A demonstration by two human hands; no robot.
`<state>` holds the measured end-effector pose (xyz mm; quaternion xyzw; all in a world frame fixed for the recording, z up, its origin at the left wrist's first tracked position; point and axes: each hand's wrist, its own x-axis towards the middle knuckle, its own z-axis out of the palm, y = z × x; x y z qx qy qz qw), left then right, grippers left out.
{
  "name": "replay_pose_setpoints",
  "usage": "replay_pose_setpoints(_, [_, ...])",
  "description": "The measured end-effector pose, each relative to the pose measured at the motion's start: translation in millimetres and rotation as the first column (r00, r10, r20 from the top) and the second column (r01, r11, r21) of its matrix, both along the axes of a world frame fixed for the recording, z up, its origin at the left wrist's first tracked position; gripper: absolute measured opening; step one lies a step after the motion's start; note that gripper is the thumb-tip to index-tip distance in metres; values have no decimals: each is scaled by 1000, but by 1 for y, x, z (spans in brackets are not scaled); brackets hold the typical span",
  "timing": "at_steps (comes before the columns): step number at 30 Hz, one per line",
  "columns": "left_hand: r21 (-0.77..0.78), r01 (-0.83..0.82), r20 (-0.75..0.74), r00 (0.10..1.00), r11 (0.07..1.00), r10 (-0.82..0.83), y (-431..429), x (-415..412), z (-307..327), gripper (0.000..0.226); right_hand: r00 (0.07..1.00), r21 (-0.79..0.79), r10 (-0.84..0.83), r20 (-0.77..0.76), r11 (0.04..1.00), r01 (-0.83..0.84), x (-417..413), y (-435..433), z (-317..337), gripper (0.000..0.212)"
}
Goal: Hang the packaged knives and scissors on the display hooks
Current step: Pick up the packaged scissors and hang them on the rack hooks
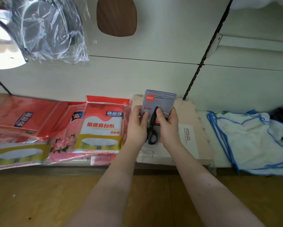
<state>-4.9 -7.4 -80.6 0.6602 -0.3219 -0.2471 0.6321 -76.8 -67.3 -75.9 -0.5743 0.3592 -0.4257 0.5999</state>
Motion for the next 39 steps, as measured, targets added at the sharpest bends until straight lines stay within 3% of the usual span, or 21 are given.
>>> replay_pose_setpoints(8, [-10, 84, -7, 996, 996, -84, 20, -17, 39, 9, 1000, 8, 14, -17, 1000, -14, -23, 13, 43, 16])
replay_pose_setpoints(16, [72, 67, -72, 995, 995, -62, 60, -66, 151, 21, 996, 189, 72, -43, 980, -63, -72, 53, 168, 14])
replay_pose_setpoints(19, [106, 66, -104, 993, 992, -55, 76, -83, 208, 11, 994, 218, 69, -84, 975, -49, -89, 70, 226, 13])
replay_pose_setpoints(28, [318, -13, 192, 980, 948, -51, 131, -134, 376, 6, 988, 314, 144, -50, 942, -121, -144, 119, 390, 16])
replay_pose_setpoints(34, [289, 13, 319, 941, 957, -109, 166, -159, 488, 14, 979, 320, 204, -19, 929, -187, -176, 141, 501, 13])
replay_pose_setpoints(39, [196, 12, 428, 899, 980, -97, 179, -166, 555, 28, 962, 211, 272, 26, 939, -271, -193, 148, 569, 13])
